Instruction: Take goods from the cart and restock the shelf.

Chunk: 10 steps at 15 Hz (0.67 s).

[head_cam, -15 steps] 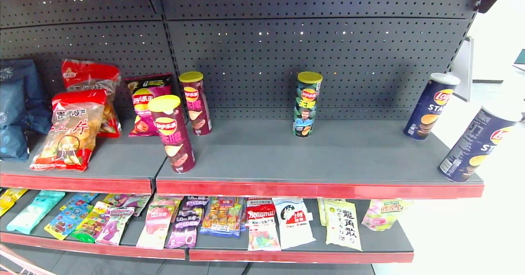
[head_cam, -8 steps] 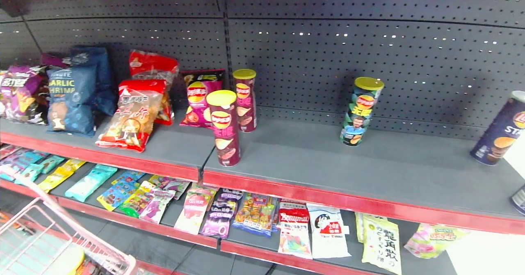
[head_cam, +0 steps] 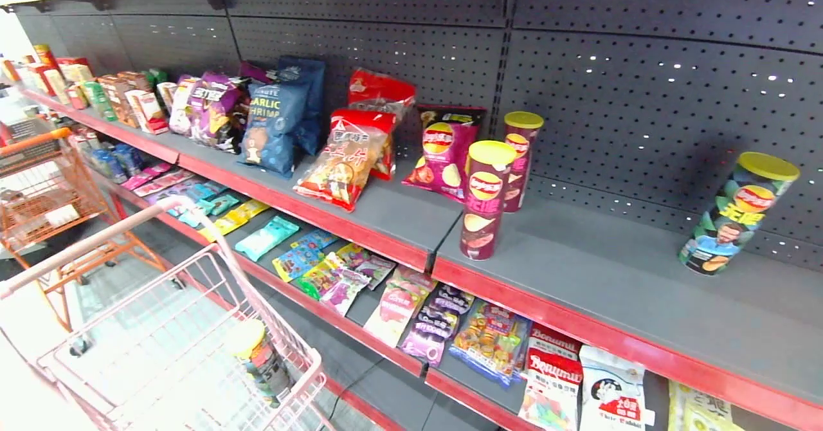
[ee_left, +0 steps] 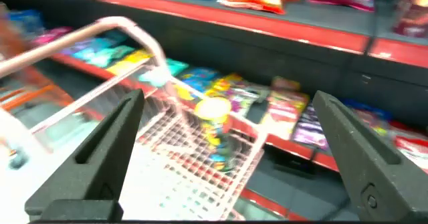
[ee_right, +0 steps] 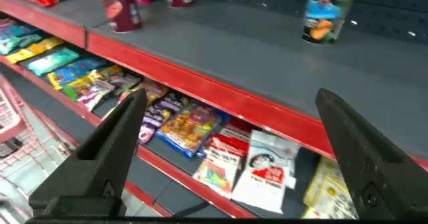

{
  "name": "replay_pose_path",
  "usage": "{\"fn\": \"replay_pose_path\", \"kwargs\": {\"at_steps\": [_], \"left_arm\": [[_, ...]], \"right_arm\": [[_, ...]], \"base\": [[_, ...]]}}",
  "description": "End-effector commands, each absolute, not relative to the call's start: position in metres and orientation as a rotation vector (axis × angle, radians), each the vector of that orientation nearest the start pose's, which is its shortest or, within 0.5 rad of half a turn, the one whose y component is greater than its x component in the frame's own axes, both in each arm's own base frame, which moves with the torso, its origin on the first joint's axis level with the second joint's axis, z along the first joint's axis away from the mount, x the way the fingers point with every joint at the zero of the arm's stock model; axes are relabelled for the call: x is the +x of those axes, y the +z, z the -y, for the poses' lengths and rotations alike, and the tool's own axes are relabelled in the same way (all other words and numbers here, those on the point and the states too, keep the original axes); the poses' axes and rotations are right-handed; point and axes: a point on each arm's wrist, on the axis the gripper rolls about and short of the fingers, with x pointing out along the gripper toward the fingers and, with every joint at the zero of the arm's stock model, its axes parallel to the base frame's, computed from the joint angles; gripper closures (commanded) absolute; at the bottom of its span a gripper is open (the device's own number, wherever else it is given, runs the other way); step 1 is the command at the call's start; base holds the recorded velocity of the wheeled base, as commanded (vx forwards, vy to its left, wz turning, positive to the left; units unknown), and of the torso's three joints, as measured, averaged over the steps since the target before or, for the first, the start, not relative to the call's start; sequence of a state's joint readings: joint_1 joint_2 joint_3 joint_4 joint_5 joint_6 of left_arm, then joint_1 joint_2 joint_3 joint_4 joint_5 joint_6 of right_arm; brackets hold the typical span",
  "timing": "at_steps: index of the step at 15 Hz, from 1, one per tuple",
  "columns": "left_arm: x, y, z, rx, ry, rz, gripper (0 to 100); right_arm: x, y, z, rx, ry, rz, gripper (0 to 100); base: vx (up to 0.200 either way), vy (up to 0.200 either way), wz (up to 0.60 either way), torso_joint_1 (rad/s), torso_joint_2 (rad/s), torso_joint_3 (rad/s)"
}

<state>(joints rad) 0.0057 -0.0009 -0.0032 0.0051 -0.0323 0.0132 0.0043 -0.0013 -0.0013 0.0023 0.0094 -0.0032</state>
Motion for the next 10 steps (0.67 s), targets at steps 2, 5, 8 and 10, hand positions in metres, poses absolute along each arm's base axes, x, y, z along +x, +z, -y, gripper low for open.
{"fn": "replay_pose_path", "kwargs": {"at_steps": [2,5,8,10], "left_arm": [[-0.023,0.0757,0.0009,0.014,-0.026,-0.003,0],[-0.023,0.0757,0.0009,0.014,-0.026,-0.003,0],[-0.023,0.0757,0.0009,0.012,-0.028,-0.003,0],[-0.023,0.0757,0.0009,0.014,-0.028,-0.003,0]], "right_arm": [[-0.0229,0.0757,-0.0001,-0.003,0.014,0.0,0],[-0.0229,0.0757,-0.0001,-0.002,0.015,0.0,0],[-0.0229,0.0757,-0.0001,0.0,0.015,0.0,0],[-0.0229,0.0757,-0.0001,-0.002,0.015,0.0,0]], "base": [[0.0,0.0,0.0,0.0,0.0,0.0],[0.0,0.0,0.0,0.0,0.0,0.0],[0.0,0.0,0.0,-0.128,0.31,0.162],[0.0,0.0,0.0,-0.146,0.34,0.181]]}}
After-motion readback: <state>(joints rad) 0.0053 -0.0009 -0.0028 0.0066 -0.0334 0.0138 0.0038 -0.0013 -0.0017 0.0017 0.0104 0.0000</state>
